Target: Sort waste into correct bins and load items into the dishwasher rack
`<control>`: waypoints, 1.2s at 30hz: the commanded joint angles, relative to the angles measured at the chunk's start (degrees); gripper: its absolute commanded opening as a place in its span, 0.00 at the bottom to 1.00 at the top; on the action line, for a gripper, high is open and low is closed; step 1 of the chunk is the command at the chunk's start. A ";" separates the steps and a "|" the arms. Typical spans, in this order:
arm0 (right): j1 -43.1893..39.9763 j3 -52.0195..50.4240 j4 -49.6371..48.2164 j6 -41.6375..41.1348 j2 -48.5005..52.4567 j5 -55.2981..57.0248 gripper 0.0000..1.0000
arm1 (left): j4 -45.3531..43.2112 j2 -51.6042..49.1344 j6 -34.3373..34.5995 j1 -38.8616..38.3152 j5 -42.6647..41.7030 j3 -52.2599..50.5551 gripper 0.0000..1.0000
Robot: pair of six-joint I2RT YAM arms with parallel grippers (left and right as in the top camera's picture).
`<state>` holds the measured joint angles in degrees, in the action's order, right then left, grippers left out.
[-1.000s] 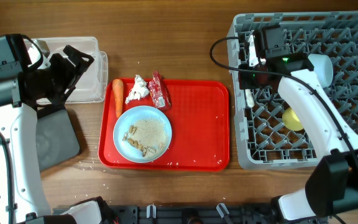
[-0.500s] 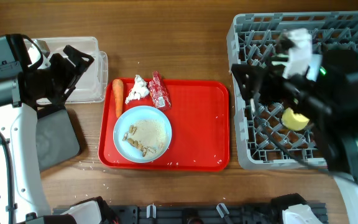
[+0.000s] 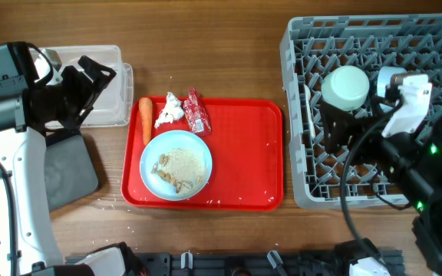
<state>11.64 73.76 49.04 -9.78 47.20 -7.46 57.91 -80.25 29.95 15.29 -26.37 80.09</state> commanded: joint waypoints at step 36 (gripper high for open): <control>0.07 -73.44 -49.24 8.24 -45.03 2.80 1.00 | 0.02 0.37 0.52 0.26 0.11 0.39 1.00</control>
<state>11.64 0.36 -0.03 -2.22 1.56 -5.45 57.93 -80.25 29.95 15.29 -26.39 80.09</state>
